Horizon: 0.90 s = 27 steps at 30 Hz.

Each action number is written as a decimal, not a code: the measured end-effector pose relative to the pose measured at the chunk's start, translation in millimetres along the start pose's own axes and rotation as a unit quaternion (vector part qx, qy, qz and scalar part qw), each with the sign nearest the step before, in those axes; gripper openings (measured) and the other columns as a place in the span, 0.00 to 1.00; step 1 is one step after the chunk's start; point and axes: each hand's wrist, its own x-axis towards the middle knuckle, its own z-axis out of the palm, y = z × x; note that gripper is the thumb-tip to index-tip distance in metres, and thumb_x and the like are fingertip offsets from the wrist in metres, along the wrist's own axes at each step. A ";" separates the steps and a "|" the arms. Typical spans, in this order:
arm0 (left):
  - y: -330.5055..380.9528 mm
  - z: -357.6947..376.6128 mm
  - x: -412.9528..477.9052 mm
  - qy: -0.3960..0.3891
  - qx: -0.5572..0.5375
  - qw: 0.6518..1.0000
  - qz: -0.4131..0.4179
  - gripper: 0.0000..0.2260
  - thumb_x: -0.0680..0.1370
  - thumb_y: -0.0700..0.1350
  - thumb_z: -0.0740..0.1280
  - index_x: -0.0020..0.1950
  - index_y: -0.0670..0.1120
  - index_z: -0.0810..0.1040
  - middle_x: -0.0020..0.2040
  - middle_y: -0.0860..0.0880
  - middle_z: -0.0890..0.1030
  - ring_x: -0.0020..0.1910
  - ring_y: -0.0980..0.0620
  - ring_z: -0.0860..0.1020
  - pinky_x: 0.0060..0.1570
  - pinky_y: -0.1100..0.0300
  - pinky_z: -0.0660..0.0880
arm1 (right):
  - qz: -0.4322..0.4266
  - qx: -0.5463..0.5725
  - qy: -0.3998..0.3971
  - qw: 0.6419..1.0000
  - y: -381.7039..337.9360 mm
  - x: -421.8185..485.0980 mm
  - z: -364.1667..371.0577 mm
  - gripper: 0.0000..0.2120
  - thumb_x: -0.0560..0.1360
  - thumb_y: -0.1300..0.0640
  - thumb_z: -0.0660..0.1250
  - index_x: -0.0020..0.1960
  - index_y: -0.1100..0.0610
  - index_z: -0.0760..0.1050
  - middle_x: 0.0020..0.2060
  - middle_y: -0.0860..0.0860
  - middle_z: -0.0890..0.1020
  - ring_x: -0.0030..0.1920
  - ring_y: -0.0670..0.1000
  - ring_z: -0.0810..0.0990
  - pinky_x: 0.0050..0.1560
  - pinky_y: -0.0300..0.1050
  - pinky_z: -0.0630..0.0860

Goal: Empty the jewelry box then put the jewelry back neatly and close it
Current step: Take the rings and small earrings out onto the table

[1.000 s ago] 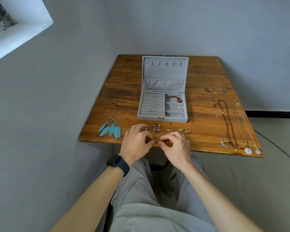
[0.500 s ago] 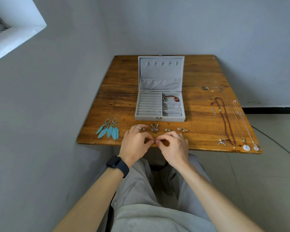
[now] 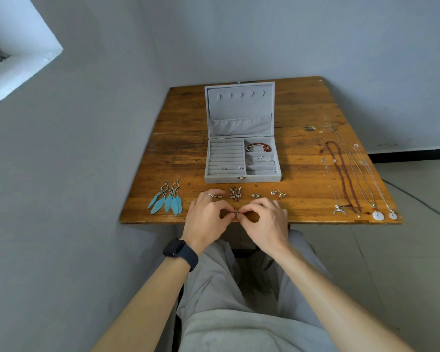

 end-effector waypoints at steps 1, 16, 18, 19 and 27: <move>0.0 -0.4 -0.1 0.000 0.001 1.000 0.001 0.06 0.77 0.52 0.71 0.52 0.55 0.85 0.68 0.52 0.74 0.70 0.51 0.68 0.65 0.50 0.66 | 0.000 0.004 -0.003 1.000 0.1 -0.4 -0.9 0.06 0.72 0.47 0.74 0.48 0.44 0.84 0.49 0.41 0.79 0.50 0.44 0.69 0.47 0.45 0.60; -28.9 -31.2 26.7 0.046 -0.006 0.999 -0.025 0.14 0.79 0.52 0.68 0.64 0.55 0.78 0.64 0.53 0.77 0.65 0.52 0.73 0.62 0.48 0.74 | -0.036 0.049 -0.107 0.992 -9.4 26.2 -40.6 0.08 0.77 0.48 0.68 0.57 0.44 0.79 0.53 0.37 0.76 0.48 0.39 0.75 0.42 0.28 0.68; -33.5 -36.1 40.0 0.044 -0.001 0.998 -0.037 0.15 0.79 0.53 0.66 0.65 0.56 0.76 0.64 0.53 0.76 0.65 0.52 0.72 0.62 0.48 0.74 | -0.055 0.039 -0.098 0.993 -16.5 43.4 -44.6 0.09 0.78 0.48 0.67 0.58 0.45 0.78 0.54 0.38 0.77 0.49 0.39 0.76 0.42 0.27 0.68; -35.6 -38.0 47.2 0.043 0.005 0.998 -0.040 0.15 0.79 0.53 0.66 0.66 0.56 0.76 0.65 0.53 0.76 0.65 0.52 0.72 0.62 0.48 0.74 | -0.062 0.030 -0.097 0.993 -19.4 53.4 -45.0 0.10 0.78 0.48 0.67 0.58 0.46 0.78 0.55 0.38 0.77 0.50 0.40 0.76 0.44 0.27 0.69; -37.1 -39.5 99.2 -0.025 0.080 0.996 -0.034 0.17 0.81 0.53 0.64 0.70 0.58 0.74 0.73 0.50 0.70 0.72 0.48 0.67 0.68 0.49 0.68 | -0.101 -0.104 -0.112 0.983 -27.9 128.2 -27.4 0.14 0.80 0.46 0.64 0.64 0.46 0.77 0.61 0.44 0.77 0.62 0.46 0.71 0.54 0.37 0.70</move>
